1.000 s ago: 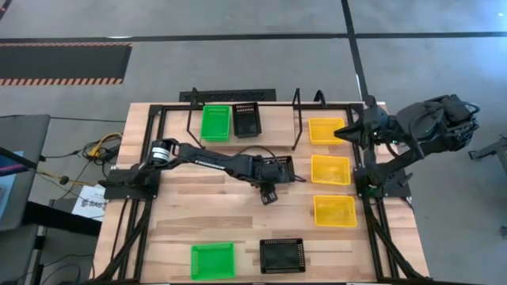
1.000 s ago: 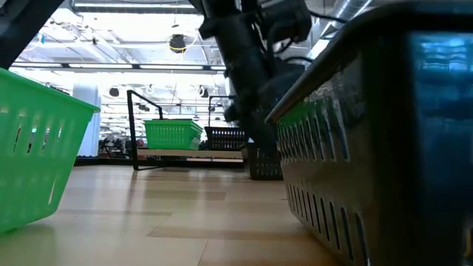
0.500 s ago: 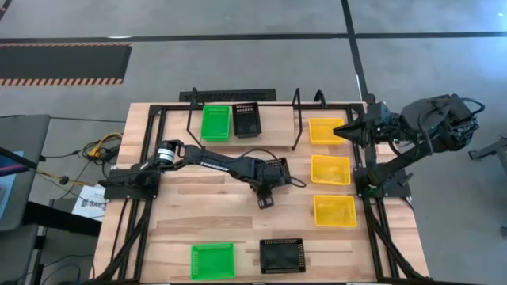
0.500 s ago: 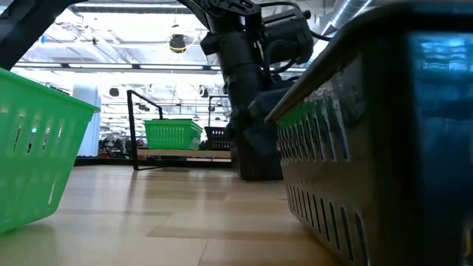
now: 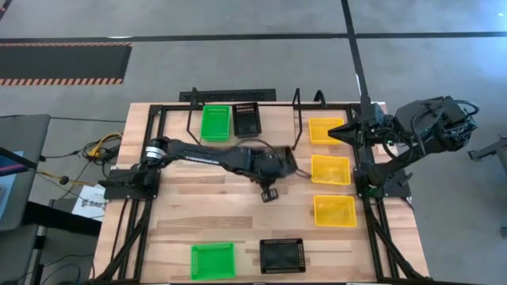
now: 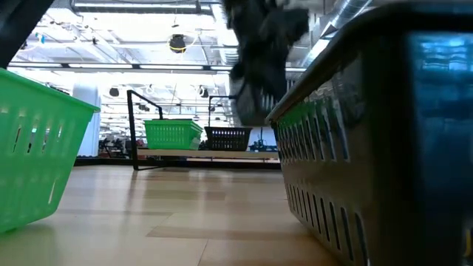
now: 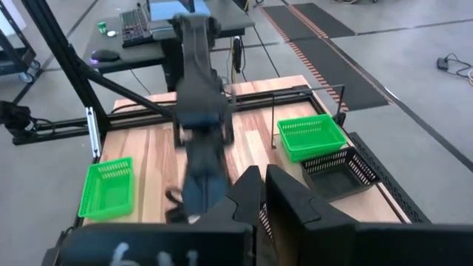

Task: Stack baskets on shelf by color
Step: Stack the top black basket on top of the black basket on the shelf

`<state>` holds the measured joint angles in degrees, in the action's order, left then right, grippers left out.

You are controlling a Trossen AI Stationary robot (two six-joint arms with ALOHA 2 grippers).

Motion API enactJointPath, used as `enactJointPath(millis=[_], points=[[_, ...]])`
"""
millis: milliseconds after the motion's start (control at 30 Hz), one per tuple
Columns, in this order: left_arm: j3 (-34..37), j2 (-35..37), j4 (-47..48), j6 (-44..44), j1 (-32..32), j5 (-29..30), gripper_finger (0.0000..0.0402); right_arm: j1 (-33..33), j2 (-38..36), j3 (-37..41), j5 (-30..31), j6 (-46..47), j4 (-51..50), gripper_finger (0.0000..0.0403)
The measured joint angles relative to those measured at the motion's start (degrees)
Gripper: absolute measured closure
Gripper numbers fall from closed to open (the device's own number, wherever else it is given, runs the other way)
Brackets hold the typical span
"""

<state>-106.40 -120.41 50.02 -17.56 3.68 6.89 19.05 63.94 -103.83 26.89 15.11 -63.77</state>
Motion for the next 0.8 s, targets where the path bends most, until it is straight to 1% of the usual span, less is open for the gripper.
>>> enactJointPath(millis=[67,233,333,367,433,467,567,633,667,700,733,800], points=[[-2.71,2.05,2.34,-2.14,0.24,3.7,0.0401,0.0,0.18,0.0,0.02,0.02,0.02,0.0359],[-6.2,7.52,6.05,-7.12,0.96,16.32,0.0401,0.0,0.27,0.0,0.04,0.0,0.0,0.0359],[-6.31,10.47,10.41,-7.26,0.8,21.56,0.0401,0.0,0.25,0.0,0.04,-0.02,0.0,0.0359],[-6.24,11.12,11.73,-5.95,0.5,22.45,0.0401,0.0,0.25,0.0,0.04,-0.06,0.0,0.0359],[-6.19,12.03,15.99,-1.62,-0.36,22.05,0.0401,0.0,0.17,0.0,0.02,-0.07,-0.04,0.0359],[-6.19,12.32,18.05,1.16,-0.83,20.71,0.0401,0.0,0.09,0.0,0.02,-0.07,-0.03,0.0359],[-6.12,12.6,22.91,11.45,-2.9,11.61,0.0401,0.04,0.07,0.0,0.02,-0.07,-0.02,0.0359],[-6.11,12.57,22.7,14.63,-4.62,5.15,0.0401,0.02,0.11,0.0,0.02,-0.09,0.0,0.0359],[-6.11,12.57,22.18,14.93,-5.62,2.75,0.0401,0.02,0.11,0.0,0.02,-0.07,-0.02,0.0359],[-6.11,12.57,21.39,13.8,-6.58,1.92,0.0401,0.02,0.09,0.0,0.02,-0.08,-0.02,0.0359],[-6.11,12.57,20.26,10.99,-7.61,2.54,0.0401,0.02,0.07,0.0,0.02,-0.07,-0.01,0.0359],[-6.11,12.57,18.08,2.59,-9.49,7.59,0.0401,0.02,0.14,0.0,0.02,-0.07,0.02,0.0359]])
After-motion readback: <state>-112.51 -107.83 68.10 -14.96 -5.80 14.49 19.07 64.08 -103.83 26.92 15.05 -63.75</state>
